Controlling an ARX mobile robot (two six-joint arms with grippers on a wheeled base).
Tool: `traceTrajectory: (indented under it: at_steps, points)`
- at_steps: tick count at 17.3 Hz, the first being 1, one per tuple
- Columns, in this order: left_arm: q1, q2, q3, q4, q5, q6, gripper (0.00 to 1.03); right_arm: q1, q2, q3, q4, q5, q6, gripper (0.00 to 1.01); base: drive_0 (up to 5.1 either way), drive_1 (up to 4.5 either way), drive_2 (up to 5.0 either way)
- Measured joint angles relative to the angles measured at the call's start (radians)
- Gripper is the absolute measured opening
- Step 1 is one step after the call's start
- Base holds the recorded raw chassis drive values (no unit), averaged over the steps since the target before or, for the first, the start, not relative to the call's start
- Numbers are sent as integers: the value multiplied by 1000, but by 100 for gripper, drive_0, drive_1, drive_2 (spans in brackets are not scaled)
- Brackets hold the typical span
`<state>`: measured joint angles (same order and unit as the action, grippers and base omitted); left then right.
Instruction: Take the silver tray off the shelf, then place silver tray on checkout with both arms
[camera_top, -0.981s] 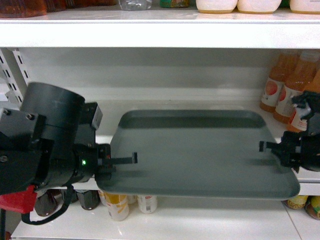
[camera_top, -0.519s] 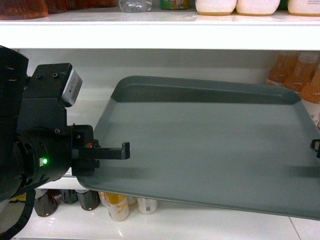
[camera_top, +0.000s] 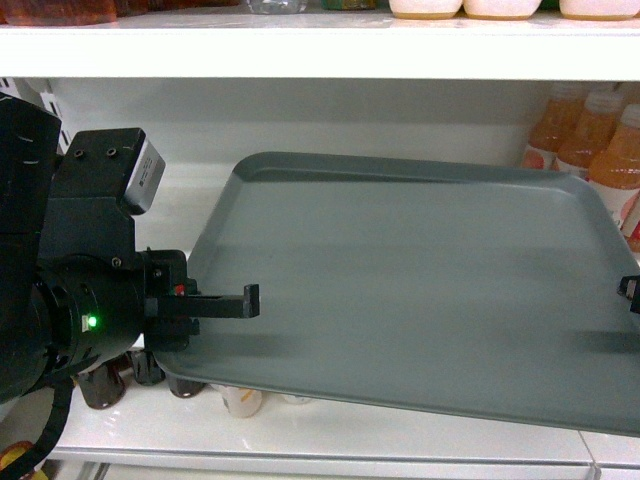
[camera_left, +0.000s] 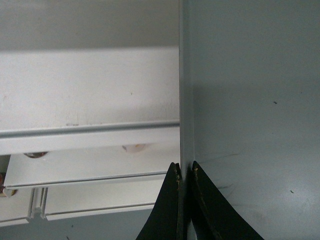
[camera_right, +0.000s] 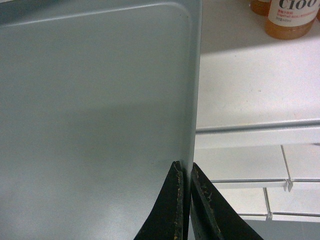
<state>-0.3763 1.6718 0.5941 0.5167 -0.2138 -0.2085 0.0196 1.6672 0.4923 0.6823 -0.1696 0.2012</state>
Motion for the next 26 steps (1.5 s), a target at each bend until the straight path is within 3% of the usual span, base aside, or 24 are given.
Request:
traceTrajectory:
  at_steps: [26]
  points:
    - [0,2,0,6,-4,0,2,0,0,0,6,-4,0,2,1,-432,434]
